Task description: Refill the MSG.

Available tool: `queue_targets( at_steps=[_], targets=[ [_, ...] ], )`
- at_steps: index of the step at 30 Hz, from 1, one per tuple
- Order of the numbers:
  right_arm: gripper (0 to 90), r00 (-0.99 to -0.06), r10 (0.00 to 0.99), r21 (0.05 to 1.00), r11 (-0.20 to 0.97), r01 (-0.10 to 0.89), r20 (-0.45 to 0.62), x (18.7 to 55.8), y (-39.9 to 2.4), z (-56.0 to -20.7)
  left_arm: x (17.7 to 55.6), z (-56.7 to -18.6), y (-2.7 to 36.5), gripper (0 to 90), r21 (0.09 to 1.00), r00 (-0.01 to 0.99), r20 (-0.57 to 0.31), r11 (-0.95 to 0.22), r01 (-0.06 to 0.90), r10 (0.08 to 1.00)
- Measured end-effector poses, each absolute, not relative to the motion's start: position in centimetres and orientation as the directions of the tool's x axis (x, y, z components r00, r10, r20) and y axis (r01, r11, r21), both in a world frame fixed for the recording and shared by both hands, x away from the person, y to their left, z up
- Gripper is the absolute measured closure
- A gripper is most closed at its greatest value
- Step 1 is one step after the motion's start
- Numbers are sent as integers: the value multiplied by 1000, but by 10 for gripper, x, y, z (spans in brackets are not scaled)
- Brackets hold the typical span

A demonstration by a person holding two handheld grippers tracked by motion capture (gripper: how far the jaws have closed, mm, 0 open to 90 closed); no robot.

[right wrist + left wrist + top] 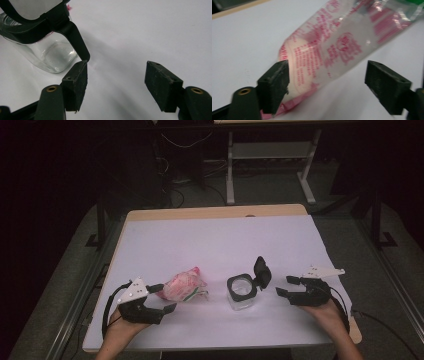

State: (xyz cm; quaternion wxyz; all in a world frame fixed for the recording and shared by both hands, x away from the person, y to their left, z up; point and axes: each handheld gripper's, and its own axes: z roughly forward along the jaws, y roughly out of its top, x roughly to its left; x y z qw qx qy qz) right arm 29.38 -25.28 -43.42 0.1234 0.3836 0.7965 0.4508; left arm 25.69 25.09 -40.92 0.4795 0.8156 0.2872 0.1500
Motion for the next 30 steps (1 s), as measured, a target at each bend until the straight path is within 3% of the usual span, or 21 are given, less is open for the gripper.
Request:
queue_targets(
  at_steps=[8,20,25,30],
  targets=[
    [344,-673,725,811,302,501,146,295,-253,-436,263,-421,249,176,872,790,-77,-343,349,608],
    [344,-669,728,809,299,507,150,295,-254,-436,263,-418,244,346,894,807,-68,-323,310,586],
    [344,-672,727,810,306,500,140,295,-253,-435,262,-416,244,515,900,819,-78,-313,302,568],
    [344,-671,727,809,304,503,144,295,-254,-436,264,-413,248,787,901,820,-110,-291,321,562]
  ],
)
